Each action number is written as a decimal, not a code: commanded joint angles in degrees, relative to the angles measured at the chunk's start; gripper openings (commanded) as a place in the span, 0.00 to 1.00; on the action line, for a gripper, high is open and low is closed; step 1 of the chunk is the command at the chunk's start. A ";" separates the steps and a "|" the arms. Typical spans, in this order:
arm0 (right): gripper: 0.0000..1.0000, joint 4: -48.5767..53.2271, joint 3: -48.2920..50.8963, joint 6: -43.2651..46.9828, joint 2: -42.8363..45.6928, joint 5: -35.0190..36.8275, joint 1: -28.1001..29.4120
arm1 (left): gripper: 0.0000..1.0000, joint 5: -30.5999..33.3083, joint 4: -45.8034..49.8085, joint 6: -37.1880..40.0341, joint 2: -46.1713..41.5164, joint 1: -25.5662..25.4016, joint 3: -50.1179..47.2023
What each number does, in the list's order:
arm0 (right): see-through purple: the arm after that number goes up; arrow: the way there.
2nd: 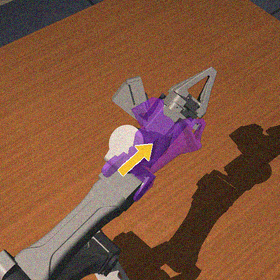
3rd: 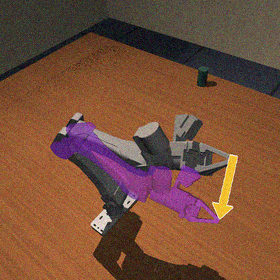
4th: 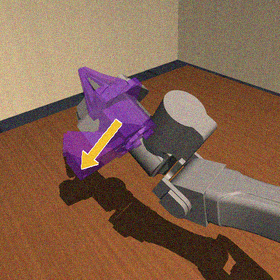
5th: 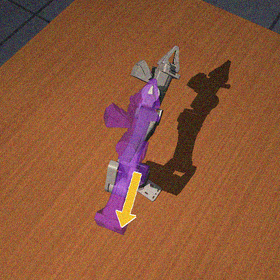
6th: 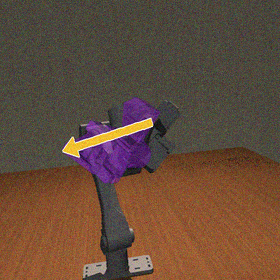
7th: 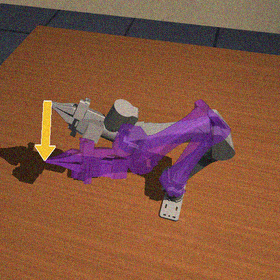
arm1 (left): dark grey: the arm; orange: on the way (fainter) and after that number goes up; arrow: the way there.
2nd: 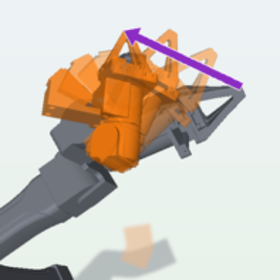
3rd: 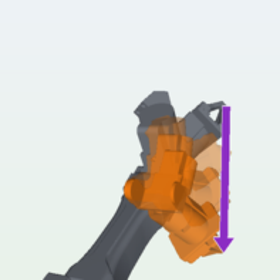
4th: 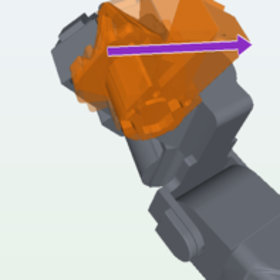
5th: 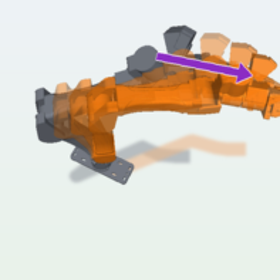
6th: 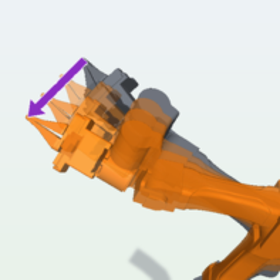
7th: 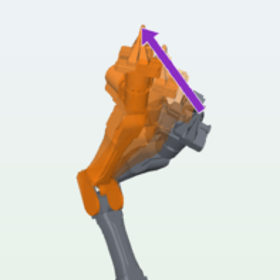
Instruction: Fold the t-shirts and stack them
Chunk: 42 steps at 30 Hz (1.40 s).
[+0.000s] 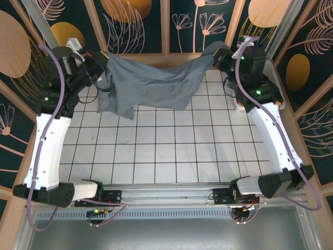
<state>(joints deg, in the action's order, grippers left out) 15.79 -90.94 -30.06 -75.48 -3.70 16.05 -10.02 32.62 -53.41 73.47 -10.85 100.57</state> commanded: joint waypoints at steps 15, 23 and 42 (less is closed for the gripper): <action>0.00 -5.13 -7.42 0.10 -2.97 4.98 -6.79 | 0.02 15.95 -6.52 1.10 7.11 1.10 7.89; 0.22 1.82 -20.86 0.51 -33.92 -5.38 -10.56 | 0.31 2.85 -9.01 -0.54 36.46 10.97 10.39; 0.54 7.35 19.75 -4.55 -18.09 -0.89 1.56 | 0.73 6.64 -0.08 1.00 21.49 11.91 -27.59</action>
<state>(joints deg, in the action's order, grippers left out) 20.73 -78.00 -31.31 -97.93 -7.03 15.77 -2.94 34.11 -49.93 96.44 0.97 80.20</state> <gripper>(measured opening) 0.545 0.737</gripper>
